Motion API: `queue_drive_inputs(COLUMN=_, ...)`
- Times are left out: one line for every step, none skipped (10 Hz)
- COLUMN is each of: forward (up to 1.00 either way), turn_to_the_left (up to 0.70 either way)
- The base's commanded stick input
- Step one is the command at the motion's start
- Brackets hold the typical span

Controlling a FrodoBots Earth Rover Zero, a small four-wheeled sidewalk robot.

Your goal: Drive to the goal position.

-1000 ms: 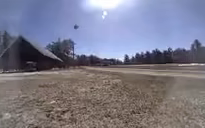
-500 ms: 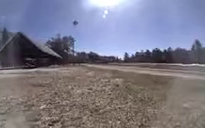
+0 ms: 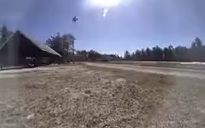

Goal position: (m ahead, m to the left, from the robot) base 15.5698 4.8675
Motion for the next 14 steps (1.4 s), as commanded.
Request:
queue_drive_inputs(forward=0.7, turn_to_the_left=0.0)
queue_drive_inputs(forward=0.7, turn_to_the_left=0.0)
queue_drive_inputs(forward=0.7, turn_to_the_left=0.0)
queue_drive_inputs(forward=0.7, turn_to_the_left=0.0)
queue_drive_inputs(forward=0.7, turn_to_the_left=0.0)
queue_drive_inputs(forward=0.7, turn_to_the_left=0.0)
queue_drive_inputs(forward=0.7, turn_to_the_left=0.0)
queue_drive_inputs(forward=0.7, turn_to_the_left=0.0)
queue_drive_inputs(forward=0.7, turn_to_the_left=0.0)
queue_drive_inputs(forward=0.7, turn_to_the_left=0.0)
queue_drive_inputs(forward=0.7, turn_to_the_left=0.0)
queue_drive_inputs(forward=0.7, turn_to_the_left=0.0)
queue_drive_inputs(forward=0.7, turn_to_the_left=0.0)
queue_drive_inputs(forward=0.7, turn_to_the_left=0.0)
